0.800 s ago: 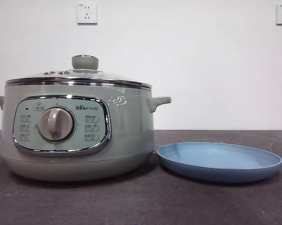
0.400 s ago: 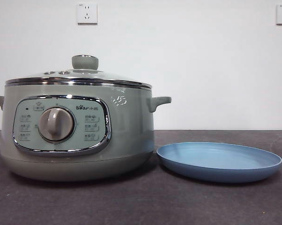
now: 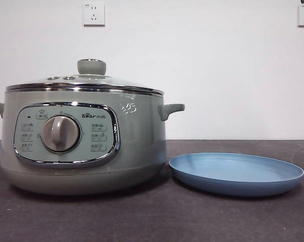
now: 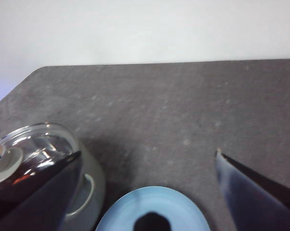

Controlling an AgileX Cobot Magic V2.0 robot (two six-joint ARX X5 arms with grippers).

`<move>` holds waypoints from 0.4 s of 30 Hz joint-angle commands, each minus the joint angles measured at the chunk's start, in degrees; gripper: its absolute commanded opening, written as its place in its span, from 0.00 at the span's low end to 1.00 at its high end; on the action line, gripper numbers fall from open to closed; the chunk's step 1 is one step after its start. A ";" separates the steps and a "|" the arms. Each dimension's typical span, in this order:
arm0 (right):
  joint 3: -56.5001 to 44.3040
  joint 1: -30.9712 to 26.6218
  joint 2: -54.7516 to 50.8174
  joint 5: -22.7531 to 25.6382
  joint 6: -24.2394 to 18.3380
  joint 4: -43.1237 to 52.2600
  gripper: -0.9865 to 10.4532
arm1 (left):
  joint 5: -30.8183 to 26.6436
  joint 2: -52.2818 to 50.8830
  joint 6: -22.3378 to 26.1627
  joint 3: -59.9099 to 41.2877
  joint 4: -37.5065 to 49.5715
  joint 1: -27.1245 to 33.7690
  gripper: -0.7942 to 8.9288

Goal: Take the pumpkin out from the steamer,put the pumpkin in the blue plate,close the lid

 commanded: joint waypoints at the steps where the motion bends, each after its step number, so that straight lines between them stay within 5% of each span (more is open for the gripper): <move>1: 0.11 0.24 0.96 -2.84 0.72 0.55 0.50 | -0.20 1.90 0.20 0.92 0.31 -1.25 0.47; 12: 0.11 2.62 2.56 -3.58 1.42 0.52 0.50 | -16.00 15.65 9.81 10.86 -8.35 -17.35 0.47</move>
